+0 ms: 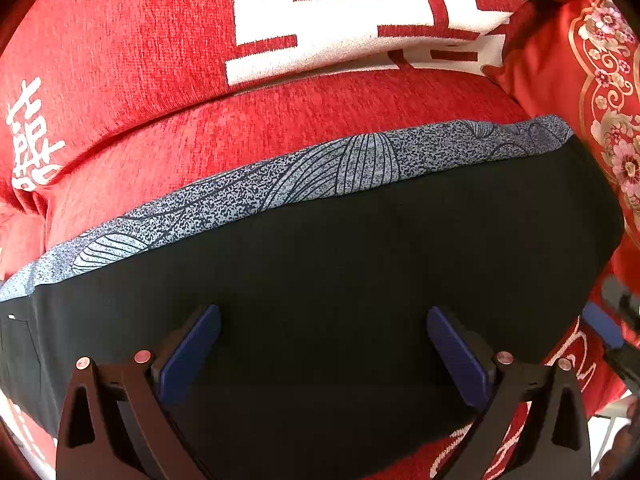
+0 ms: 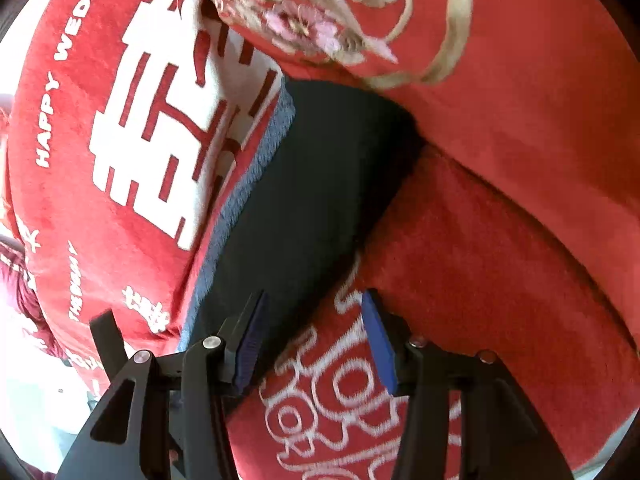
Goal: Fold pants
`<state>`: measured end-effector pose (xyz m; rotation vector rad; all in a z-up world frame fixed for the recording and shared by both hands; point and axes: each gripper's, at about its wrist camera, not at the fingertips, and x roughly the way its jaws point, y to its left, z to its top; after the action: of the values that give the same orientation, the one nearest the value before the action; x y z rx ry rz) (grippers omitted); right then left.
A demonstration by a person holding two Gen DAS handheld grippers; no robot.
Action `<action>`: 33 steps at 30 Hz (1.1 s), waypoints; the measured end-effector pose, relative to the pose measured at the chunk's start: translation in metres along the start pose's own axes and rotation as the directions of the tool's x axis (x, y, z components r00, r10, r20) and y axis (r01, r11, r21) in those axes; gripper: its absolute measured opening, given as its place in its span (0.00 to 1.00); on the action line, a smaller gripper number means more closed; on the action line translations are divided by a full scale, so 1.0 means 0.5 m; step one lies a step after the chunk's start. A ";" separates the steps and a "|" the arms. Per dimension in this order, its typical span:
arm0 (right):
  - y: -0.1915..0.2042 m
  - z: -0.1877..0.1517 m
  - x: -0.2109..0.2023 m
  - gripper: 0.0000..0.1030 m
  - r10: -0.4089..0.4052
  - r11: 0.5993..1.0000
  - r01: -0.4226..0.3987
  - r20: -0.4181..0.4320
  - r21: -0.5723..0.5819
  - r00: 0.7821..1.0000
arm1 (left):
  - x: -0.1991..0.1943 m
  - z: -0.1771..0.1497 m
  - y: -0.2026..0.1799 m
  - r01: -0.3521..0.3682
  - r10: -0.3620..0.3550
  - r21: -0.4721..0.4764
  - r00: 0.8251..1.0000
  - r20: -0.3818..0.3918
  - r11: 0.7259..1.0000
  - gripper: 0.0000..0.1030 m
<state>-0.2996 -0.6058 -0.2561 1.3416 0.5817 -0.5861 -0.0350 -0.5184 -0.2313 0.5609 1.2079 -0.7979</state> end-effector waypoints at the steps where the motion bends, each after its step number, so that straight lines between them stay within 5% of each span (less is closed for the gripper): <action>1: -0.001 0.007 0.003 0.52 0.016 1.000 -0.016 0.020 0.000 1.000 | 0.000 -0.001 0.000 0.000 0.000 -0.001 1.000 0.002 1.000 1.00; 8: 0.035 0.043 0.045 0.68 0.037 0.999 -0.037 0.105 -0.007 0.994 | 0.001 -0.001 -0.001 0.000 0.000 -0.003 1.000 0.007 1.000 1.00; 9: 0.037 0.049 0.047 0.66 0.035 0.999 -0.036 0.094 0.005 0.995 | 0.001 0.001 0.000 0.003 -0.003 -0.002 1.000 -0.001 1.000 1.00; 10: 0.037 0.055 0.048 0.52 0.020 0.999 -0.022 0.080 0.027 0.997 | 0.000 0.004 0.002 0.006 -0.006 -0.005 1.000 -0.011 1.000 1.00; 11: 0.035 0.062 0.048 0.23 -0.016 0.999 0.014 0.054 0.046 0.998 | -0.002 0.009 0.005 0.007 -0.008 -0.012 1.000 -0.024 1.000 1.00; 12: 0.033 0.067 0.043 0.15 -0.039 0.998 0.036 0.047 0.050 0.998 | -0.009 0.013 0.011 0.003 -0.004 -0.026 1.000 -0.028 1.000 0.96; 14: 0.047 0.069 0.023 0.14 -0.019 1.000 0.019 0.041 0.014 0.999 | -0.031 0.018 0.020 0.006 -0.006 -0.035 1.000 -0.007 0.999 0.82; 18: 0.124 0.059 -0.017 0.14 -0.004 0.989 0.013 0.062 -0.147 0.998 | -0.059 0.015 0.015 -0.027 0.025 0.032 0.998 0.064 0.999 0.82; 21: 0.170 0.043 -0.035 0.14 0.018 0.978 -0.002 0.071 -0.211 0.997 | -0.009 0.002 -0.003 0.017 -0.016 0.036 1.000 -0.026 0.999 0.84; 24: 0.212 0.029 -0.033 0.14 0.009 0.964 0.008 0.065 -0.267 0.998 | -0.014 -0.010 -0.026 -0.021 0.015 0.117 0.998 0.055 0.993 0.84; 30: 0.312 -0.005 -0.030 0.14 -0.042 0.911 0.070 0.078 -0.406 0.996 | -0.026 0.002 0.041 0.106 -0.105 0.040 0.994 -0.019 0.994 0.85; 33: 0.369 -0.039 -0.032 0.14 -0.069 0.868 0.102 0.085 -0.486 0.994 | -0.069 -0.018 0.106 0.150 -0.149 -0.054 0.989 0.012 0.987 0.85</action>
<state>-0.1853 -0.5611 -0.1161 0.8156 0.6859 -0.5071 -0.0035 -0.4706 -0.2022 0.4256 1.2713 -0.8901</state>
